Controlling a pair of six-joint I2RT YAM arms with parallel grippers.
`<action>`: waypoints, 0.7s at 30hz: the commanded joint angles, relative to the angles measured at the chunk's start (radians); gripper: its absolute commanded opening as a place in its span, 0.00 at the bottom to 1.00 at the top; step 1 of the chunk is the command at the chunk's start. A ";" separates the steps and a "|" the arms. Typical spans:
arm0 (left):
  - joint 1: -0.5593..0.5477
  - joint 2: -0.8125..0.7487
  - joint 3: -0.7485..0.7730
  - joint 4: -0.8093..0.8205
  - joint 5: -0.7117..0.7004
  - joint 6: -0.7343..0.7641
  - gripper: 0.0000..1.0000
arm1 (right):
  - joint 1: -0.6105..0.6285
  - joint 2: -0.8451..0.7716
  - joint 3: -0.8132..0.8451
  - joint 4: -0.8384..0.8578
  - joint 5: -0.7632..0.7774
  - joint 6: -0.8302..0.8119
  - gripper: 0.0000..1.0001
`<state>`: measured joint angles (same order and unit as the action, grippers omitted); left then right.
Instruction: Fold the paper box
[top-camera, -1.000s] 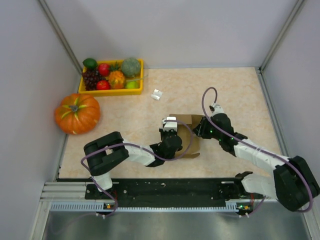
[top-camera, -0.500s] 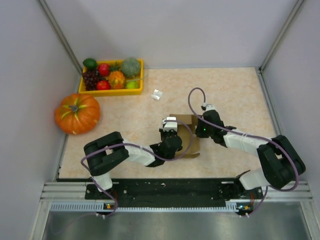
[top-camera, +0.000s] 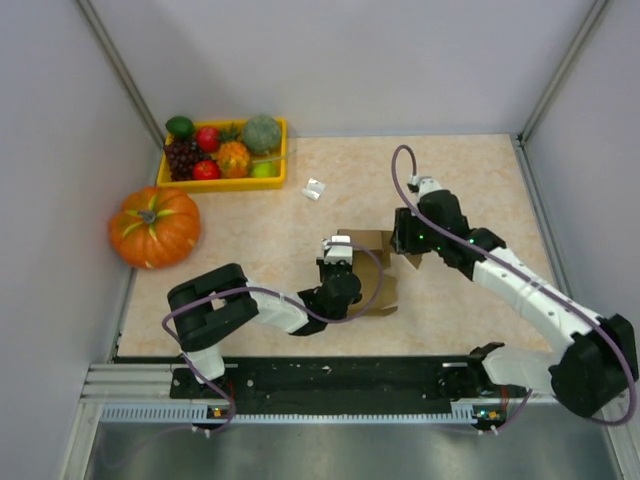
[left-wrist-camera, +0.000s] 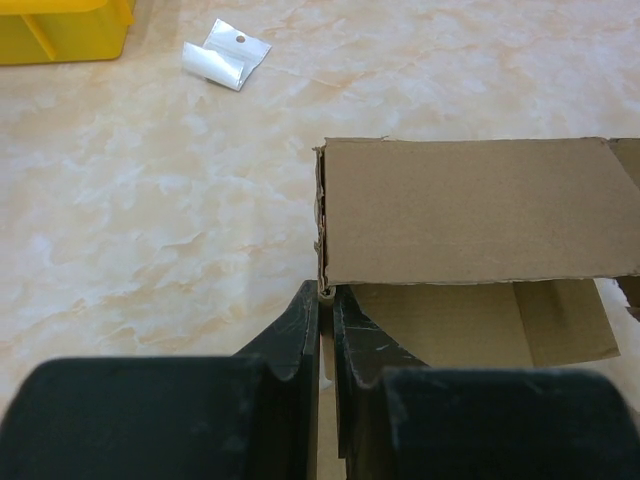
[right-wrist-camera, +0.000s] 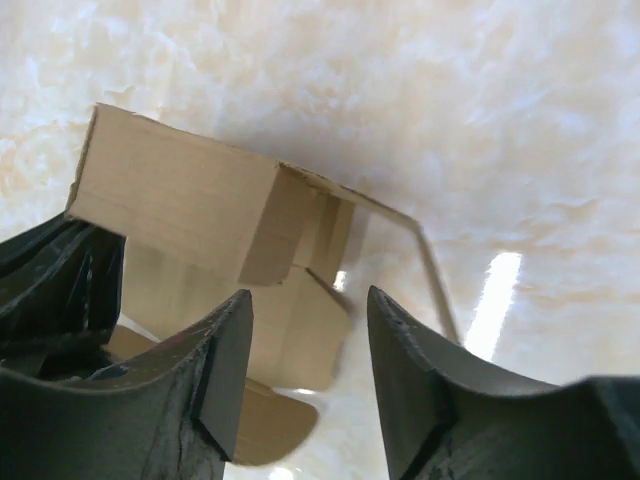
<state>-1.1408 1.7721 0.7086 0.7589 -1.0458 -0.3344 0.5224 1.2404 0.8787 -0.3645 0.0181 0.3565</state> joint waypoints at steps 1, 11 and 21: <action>-0.004 -0.010 -0.023 0.092 0.003 0.040 0.00 | -0.005 -0.095 0.136 -0.235 0.140 -0.219 0.52; -0.004 -0.016 -0.061 0.166 0.021 0.104 0.00 | -0.012 0.209 0.342 -0.266 0.083 -0.654 0.46; -0.004 -0.011 -0.058 0.177 0.040 0.107 0.00 | -0.010 0.318 0.381 -0.267 -0.064 -0.644 0.25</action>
<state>-1.1408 1.7721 0.6495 0.8726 -1.0103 -0.2359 0.5140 1.5333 1.1889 -0.6441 0.0292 -0.2920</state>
